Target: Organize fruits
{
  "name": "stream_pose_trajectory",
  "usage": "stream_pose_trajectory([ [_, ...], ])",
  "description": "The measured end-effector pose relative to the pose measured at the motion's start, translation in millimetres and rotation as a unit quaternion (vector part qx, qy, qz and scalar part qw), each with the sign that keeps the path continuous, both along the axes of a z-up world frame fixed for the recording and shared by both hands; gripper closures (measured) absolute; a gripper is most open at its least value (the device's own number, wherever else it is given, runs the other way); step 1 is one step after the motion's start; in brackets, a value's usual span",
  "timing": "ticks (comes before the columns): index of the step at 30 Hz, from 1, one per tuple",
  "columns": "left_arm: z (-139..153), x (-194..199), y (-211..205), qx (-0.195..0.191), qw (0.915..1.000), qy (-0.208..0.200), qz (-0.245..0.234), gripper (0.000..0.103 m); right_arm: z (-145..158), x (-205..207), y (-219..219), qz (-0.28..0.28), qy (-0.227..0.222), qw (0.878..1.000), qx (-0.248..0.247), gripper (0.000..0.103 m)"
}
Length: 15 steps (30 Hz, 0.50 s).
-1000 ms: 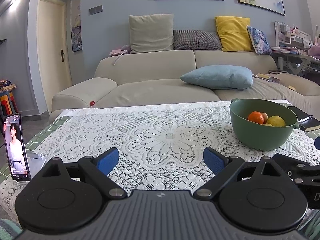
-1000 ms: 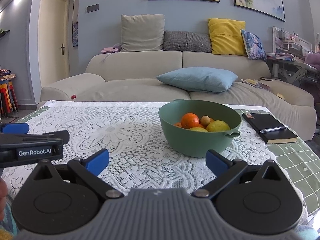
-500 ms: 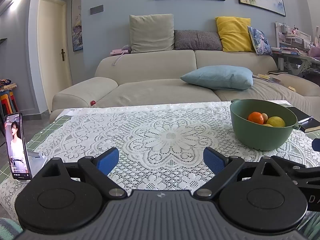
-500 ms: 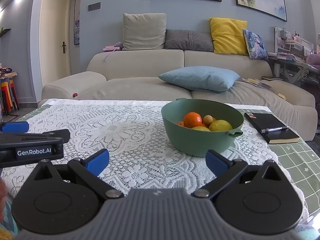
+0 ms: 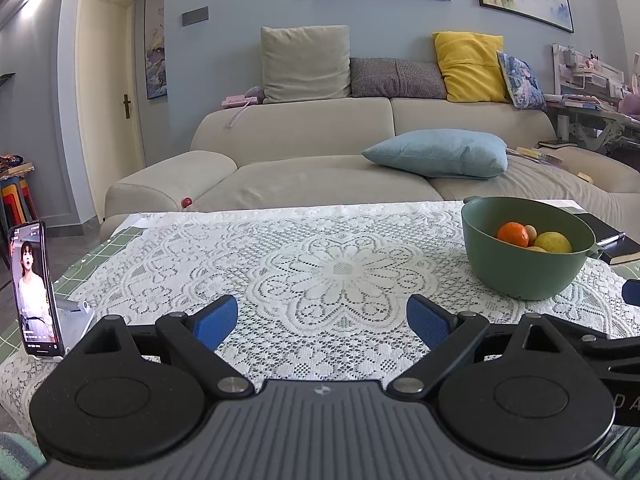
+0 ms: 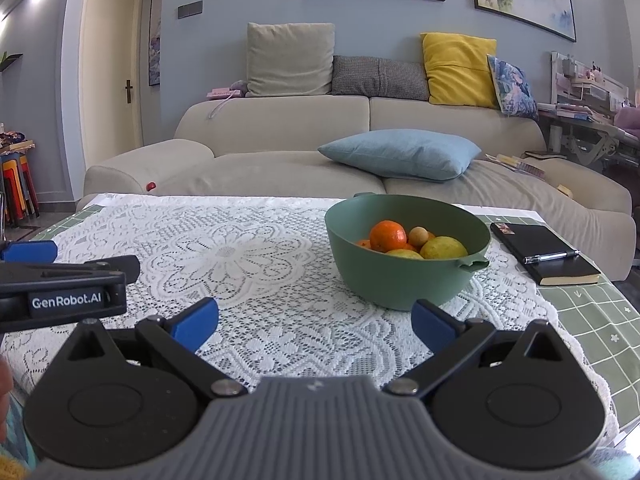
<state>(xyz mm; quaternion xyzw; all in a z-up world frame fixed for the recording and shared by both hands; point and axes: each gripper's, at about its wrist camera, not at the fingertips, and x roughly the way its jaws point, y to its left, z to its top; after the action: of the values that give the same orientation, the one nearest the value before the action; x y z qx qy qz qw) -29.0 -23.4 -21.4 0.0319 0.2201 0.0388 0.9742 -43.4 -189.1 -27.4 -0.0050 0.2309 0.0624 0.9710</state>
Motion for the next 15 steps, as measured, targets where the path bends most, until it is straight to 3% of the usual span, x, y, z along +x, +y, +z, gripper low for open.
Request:
stream_pose_trajectory([
  [15,-0.2,0.8,1.2,-0.004,0.9999,0.010,0.001,0.000,0.2,1.2,1.2,0.000,0.002,1.000,-0.003,0.004],
])
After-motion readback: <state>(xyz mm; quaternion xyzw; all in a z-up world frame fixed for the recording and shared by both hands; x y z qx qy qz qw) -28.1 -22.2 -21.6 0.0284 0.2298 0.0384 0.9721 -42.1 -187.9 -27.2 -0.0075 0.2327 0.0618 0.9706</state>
